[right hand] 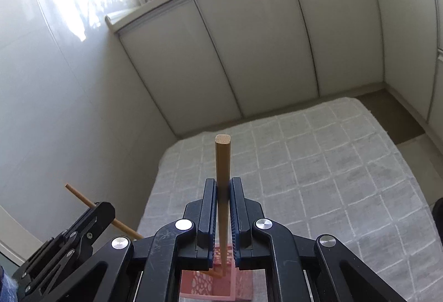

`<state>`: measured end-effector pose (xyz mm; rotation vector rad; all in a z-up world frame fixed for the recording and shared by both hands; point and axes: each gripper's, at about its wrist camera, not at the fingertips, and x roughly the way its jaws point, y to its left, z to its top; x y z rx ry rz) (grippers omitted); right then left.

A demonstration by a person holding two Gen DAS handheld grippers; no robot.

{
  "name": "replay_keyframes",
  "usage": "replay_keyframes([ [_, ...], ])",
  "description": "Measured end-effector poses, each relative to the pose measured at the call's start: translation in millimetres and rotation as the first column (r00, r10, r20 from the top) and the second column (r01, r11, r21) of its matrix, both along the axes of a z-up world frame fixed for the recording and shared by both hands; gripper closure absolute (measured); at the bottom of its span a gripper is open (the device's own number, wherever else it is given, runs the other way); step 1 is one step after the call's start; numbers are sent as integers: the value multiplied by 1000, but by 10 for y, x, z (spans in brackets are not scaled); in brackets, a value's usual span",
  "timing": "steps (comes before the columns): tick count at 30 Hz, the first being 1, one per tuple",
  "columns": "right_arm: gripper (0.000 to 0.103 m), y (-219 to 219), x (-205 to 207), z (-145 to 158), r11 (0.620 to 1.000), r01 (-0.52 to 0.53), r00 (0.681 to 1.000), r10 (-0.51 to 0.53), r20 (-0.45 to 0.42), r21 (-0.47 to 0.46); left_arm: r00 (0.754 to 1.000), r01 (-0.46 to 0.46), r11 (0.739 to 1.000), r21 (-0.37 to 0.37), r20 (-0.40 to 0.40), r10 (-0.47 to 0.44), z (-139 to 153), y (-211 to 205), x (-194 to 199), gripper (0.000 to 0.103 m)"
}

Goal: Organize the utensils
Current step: 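Open the left tool over the holder while the right tool releases its chopstick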

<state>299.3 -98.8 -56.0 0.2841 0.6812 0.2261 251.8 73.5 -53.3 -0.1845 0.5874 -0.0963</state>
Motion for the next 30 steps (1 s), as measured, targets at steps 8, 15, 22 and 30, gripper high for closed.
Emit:
replay_keyframes([
  [8, 94, 117, 178, -223, 1000, -22, 996, 20, -90, -20, 998, -5, 999, -34, -66, 3, -108, -39, 37, 96],
  [15, 76, 73, 194, -199, 1000, -21, 993, 22, -113, 13, 998, -31, 996, -84, -53, 26, -36, 41, 53, 55],
  [22, 52, -33, 28, -22, 999, -21, 996, 24, -92, 33, 997, -44, 993, -106, -72, 36, 44, 119, -27, 36],
  [30, 30, -314, -437, 138, 1000, 3, 994, -2, -111, 9, 989, -6, 998, -55, -151, -2, 33, 117, -306, 18],
])
